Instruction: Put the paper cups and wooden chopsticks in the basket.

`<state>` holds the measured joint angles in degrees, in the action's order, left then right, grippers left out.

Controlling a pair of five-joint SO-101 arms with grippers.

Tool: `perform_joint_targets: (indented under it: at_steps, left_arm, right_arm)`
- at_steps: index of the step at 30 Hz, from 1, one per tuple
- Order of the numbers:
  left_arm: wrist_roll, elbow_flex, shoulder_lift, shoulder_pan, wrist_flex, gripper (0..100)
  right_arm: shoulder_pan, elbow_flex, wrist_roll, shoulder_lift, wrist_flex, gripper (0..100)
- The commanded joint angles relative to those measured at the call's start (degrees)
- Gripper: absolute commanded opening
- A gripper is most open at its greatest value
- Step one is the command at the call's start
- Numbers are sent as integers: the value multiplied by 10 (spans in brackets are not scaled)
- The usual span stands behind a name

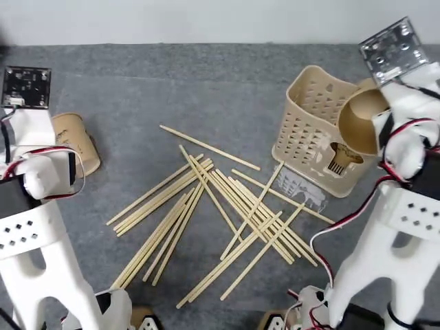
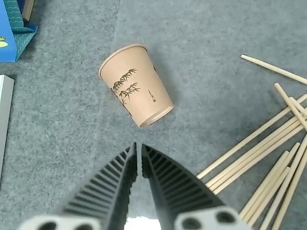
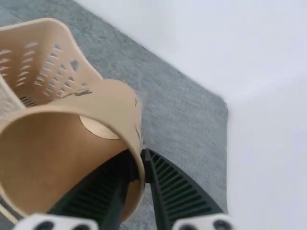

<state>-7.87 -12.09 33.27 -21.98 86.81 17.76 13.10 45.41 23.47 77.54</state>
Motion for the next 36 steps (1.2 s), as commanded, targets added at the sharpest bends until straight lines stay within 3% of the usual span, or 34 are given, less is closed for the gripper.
perform_joint_targets:
  at_steps: [1,6,22,32,36]
  left_arm:
    - [-3,3,19,4,-14,13]
    - [-3,3,19,4,-14,13]
    - [-3,3,17,4,-14,13]
    - [-6,28,15,-2,-32,14]
    - [-25,69,-4,-12,-32,16]
  right_arm:
    - [-7,40,-15,-25,2,26]
    - [-3,89,-60,-102,5,134]
    - [-22,351,-113,-342,-3,137]
    - [-48,505,-112,-323,250,132]
    - [-58,469,-113,-303,255,132]
